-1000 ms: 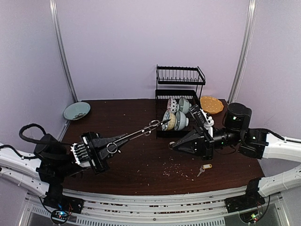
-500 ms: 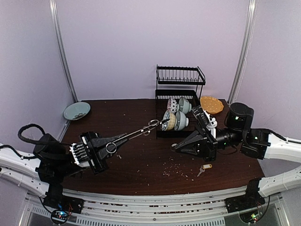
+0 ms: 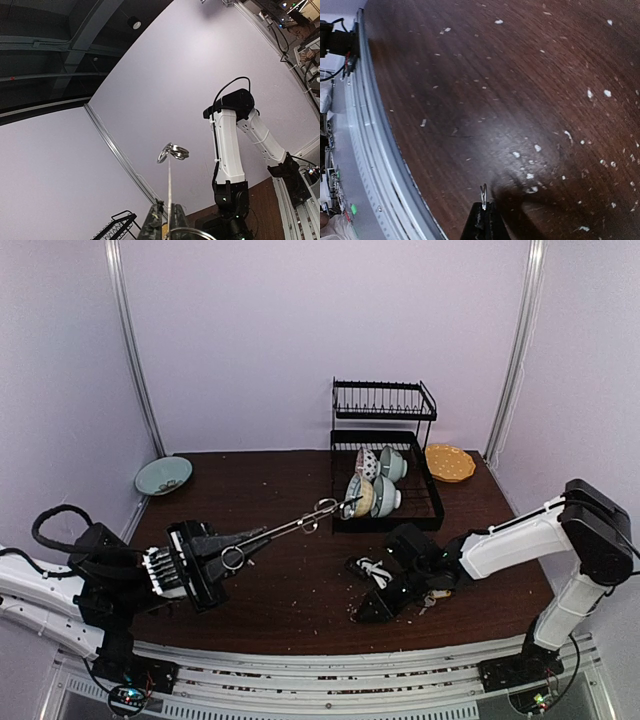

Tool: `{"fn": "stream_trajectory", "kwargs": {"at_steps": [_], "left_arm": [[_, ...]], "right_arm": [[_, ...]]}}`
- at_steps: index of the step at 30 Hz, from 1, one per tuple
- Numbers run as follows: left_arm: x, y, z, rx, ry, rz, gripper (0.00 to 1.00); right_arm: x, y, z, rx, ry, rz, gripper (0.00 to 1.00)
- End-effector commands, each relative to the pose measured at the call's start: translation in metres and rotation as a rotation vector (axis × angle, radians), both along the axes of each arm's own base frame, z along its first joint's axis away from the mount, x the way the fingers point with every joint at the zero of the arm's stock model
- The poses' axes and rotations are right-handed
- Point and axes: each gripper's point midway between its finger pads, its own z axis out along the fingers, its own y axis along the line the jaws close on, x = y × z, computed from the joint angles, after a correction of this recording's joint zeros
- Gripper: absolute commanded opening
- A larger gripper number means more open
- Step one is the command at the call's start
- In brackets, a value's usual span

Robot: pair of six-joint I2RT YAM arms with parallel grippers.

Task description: Put the keys on the keyring

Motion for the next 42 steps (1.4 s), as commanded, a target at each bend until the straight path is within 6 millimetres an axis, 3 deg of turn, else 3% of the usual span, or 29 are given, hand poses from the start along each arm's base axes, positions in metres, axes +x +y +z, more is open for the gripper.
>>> {"fn": "stream_trajectory", "kwargs": {"at_steps": [1, 4, 7, 11, 14, 19, 24, 29, 34, 39, 42], "left_arm": [[-0.008, 0.009, 0.012, -0.045, -0.063, -0.018, 0.00], [-0.009, 0.008, 0.010, -0.033, -0.074, -0.014, 0.00], [-0.009, 0.007, 0.008, -0.026, -0.077, -0.018, 0.00], [-0.014, 0.008, 0.008, -0.028, -0.088, -0.041, 0.00], [-0.018, 0.007, 0.007, -0.019, -0.094, -0.065, 0.00], [-0.026, 0.007, 0.005, -0.011, -0.107, -0.112, 0.00], [-0.043, 0.009, 0.004, 0.004, -0.138, -0.201, 0.00], [-0.051, 0.006, 0.005, 0.005, -0.134, -0.261, 0.00], [-0.059, 0.002, 0.008, 0.001, -0.149, -0.309, 0.00], [-0.060, -0.002, 0.011, -0.011, -0.157, -0.318, 0.00], [-0.059, -0.003, 0.012, -0.012, -0.152, -0.313, 0.00]], "right_arm": [[0.013, 0.004, -0.008, -0.084, 0.005, -0.040, 0.03], [0.015, 0.000, -0.015, -0.131, 0.007, -0.049, 0.34], [0.021, -0.004, -0.005, -0.139, -0.039, -0.064, 0.56], [0.033, -0.004, 0.032, -0.100, -0.152, -0.072, 0.62], [0.036, 0.000, 0.083, 0.020, -0.270, -0.048, 0.63], [0.025, -0.007, 0.186, 0.310, -0.516, -0.021, 0.64], [-0.022, -0.022, 0.272, 0.633, -0.700, 0.134, 0.72], [-0.058, -0.034, 0.331, 0.866, -0.789, 0.243, 0.73], [-0.086, -0.029, 0.355, 0.996, -0.754, 0.388, 0.70], [-0.107, -0.020, 0.352, 1.002, -0.753, 0.516, 0.69], [-0.109, -0.021, 0.349, 0.975, -0.758, 0.531, 0.69]]}}
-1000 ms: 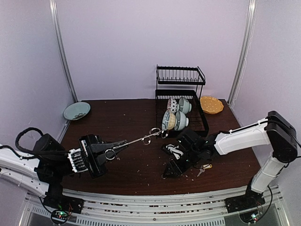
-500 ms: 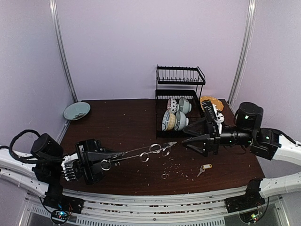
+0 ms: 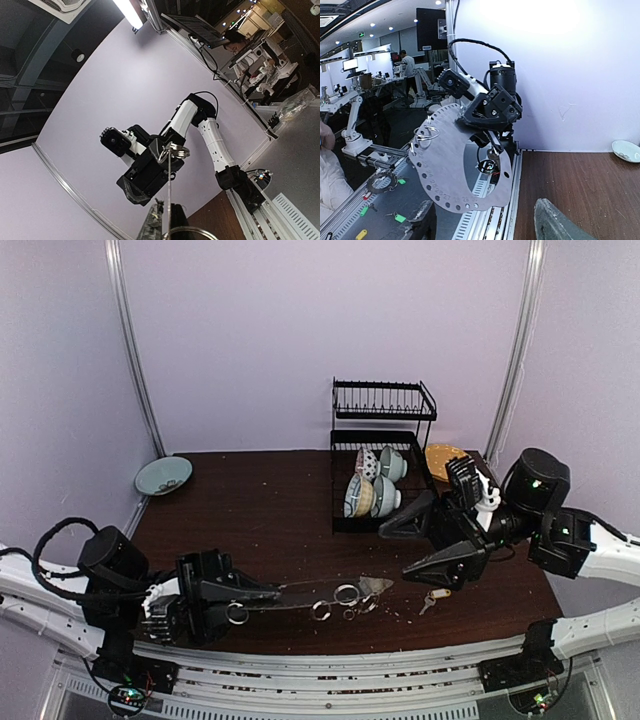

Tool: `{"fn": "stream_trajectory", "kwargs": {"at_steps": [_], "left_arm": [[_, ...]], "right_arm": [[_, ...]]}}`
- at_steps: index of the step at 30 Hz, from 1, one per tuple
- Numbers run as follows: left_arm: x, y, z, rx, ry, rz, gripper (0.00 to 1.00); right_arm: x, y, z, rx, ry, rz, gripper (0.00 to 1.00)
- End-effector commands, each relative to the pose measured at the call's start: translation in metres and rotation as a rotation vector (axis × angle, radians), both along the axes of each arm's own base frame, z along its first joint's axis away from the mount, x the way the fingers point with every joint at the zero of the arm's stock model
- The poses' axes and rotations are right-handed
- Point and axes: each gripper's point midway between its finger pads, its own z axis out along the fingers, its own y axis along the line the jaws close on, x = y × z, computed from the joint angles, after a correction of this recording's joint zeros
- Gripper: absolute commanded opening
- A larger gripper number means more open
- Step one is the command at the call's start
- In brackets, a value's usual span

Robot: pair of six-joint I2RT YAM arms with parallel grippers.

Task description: Put the keys on the keyring

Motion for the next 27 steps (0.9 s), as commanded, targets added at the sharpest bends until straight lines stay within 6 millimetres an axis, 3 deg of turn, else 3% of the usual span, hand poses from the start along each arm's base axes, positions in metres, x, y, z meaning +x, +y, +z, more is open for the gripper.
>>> {"fn": "stream_trajectory", "kwargs": {"at_steps": [1, 10, 19, 23, 27], "left_arm": [[-0.003, 0.009, 0.038, -0.116, -0.004, -0.016, 0.00], [0.000, 0.011, 0.042, -0.139, 0.009, -0.004, 0.00], [0.007, 0.010, 0.046, -0.203, 0.070, 0.007, 0.00], [0.008, 0.010, 0.045, -0.199, 0.075, 0.012, 0.00], [0.009, 0.009, 0.044, -0.187, 0.080, 0.018, 0.00]], "right_arm": [[-0.015, -0.008, 0.015, 0.026, -0.085, 0.051, 0.69], [-0.006, -0.011, 0.004, -0.022, -0.104, -0.025, 0.69], [-0.014, 0.009, 0.015, 0.060, -0.125, 0.018, 0.69], [-0.018, 0.010, 0.020, 0.090, -0.134, 0.041, 0.60], [-0.020, 0.011, 0.022, 0.102, -0.134, 0.054, 0.44]]}}
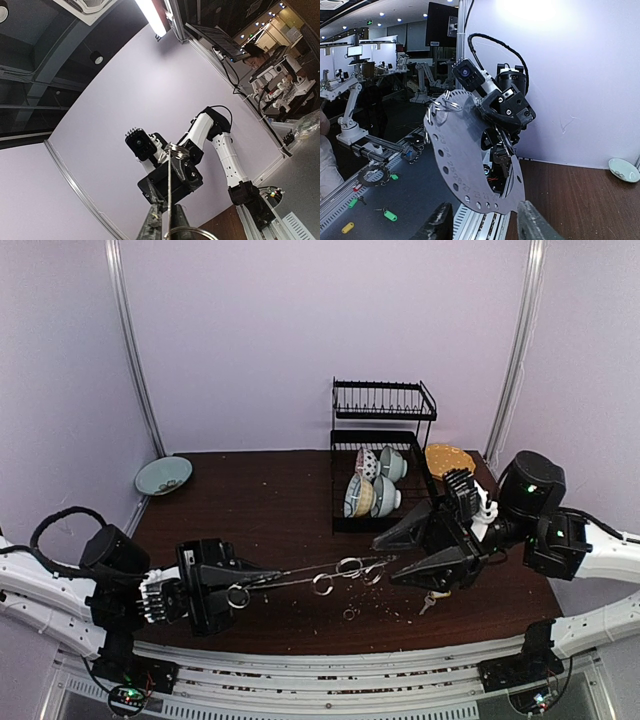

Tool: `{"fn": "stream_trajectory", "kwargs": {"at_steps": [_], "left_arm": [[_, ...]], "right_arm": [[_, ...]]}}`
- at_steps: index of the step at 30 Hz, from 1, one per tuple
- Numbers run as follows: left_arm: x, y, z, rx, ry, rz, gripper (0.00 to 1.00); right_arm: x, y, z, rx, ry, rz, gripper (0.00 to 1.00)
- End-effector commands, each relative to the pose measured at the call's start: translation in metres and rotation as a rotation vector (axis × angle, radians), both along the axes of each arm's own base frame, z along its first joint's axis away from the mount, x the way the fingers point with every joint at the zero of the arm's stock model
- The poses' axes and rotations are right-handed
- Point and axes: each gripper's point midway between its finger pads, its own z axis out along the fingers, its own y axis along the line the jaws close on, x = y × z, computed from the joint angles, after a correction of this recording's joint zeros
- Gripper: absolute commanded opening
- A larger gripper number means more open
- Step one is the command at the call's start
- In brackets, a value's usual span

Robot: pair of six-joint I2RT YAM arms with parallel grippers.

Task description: Put the keys on the keyring

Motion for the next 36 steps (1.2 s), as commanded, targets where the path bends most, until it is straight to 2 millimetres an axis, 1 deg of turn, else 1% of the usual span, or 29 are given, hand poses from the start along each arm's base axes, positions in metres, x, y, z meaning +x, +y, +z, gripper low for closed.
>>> {"fn": "stream_trajectory", "kwargs": {"at_steps": [1, 5, 12, 16, 18, 20, 22, 24, 26, 27, 28, 29, 31, 32, 33, 34, 36], "left_arm": [[0.002, 0.012, 0.022, -0.090, 0.012, 0.012, 0.00], [0.003, 0.009, 0.021, -0.082, 0.018, 0.014, 0.00], [0.004, 0.004, 0.018, -0.052, 0.023, 0.017, 0.00], [0.008, 0.001, 0.013, -0.023, 0.028, 0.035, 0.00], [0.010, -0.001, 0.012, -0.011, 0.034, 0.047, 0.00], [0.013, -0.002, 0.012, -0.005, 0.052, 0.056, 0.00], [0.019, -0.002, 0.016, -0.016, 0.077, 0.080, 0.00], [0.036, -0.001, 0.021, -0.042, 0.144, 0.157, 0.00], [0.044, -0.001, 0.020, -0.044, 0.169, 0.199, 0.00], [0.045, -0.001, 0.020, -0.042, 0.169, 0.206, 0.01], [0.045, -0.001, 0.019, -0.041, 0.168, 0.207, 0.10], [0.045, 0.000, 0.018, -0.038, 0.165, 0.207, 0.25], [0.046, 0.001, 0.017, -0.027, 0.163, 0.218, 0.48], [0.049, 0.002, 0.015, -0.016, 0.170, 0.233, 0.56], [0.052, 0.001, 0.011, 0.009, 0.179, 0.254, 0.62], [0.056, 0.001, 0.009, 0.030, 0.185, 0.274, 0.65], [0.061, -0.001, 0.004, 0.079, 0.196, 0.304, 0.67]], "right_arm": [[-0.005, -0.001, 0.021, 0.074, -0.024, 0.018, 0.43], [-0.007, 0.003, 0.022, 0.079, -0.021, 0.028, 0.42], [-0.006, 0.006, 0.022, 0.081, -0.023, 0.028, 0.23], [-0.006, 0.005, 0.024, 0.091, -0.027, 0.021, 0.10], [-0.005, 0.004, 0.025, 0.097, -0.030, 0.009, 0.00], [-0.003, 0.003, 0.026, 0.103, -0.022, -0.009, 0.00], [0.003, 0.003, 0.030, 0.107, 0.001, -0.048, 0.00], [0.014, 0.006, 0.031, 0.102, 0.036, -0.103, 0.00], [0.024, 0.009, 0.027, 0.079, 0.062, -0.153, 0.00], [0.027, 0.009, 0.025, 0.070, 0.069, -0.171, 0.00], [0.030, 0.010, 0.023, 0.062, 0.074, -0.191, 0.00], [0.033, 0.009, 0.022, 0.056, 0.077, -0.206, 0.00], [0.036, 0.008, 0.020, 0.036, 0.079, -0.230, 0.00], [0.038, 0.008, 0.020, 0.029, 0.076, -0.245, 0.00], [0.041, 0.007, 0.019, 0.018, 0.073, -0.267, 0.00], [0.045, 0.006, 0.018, 0.004, 0.068, -0.290, 0.00], [0.051, 0.006, 0.010, -0.041, 0.058, -0.332, 0.00]]}}
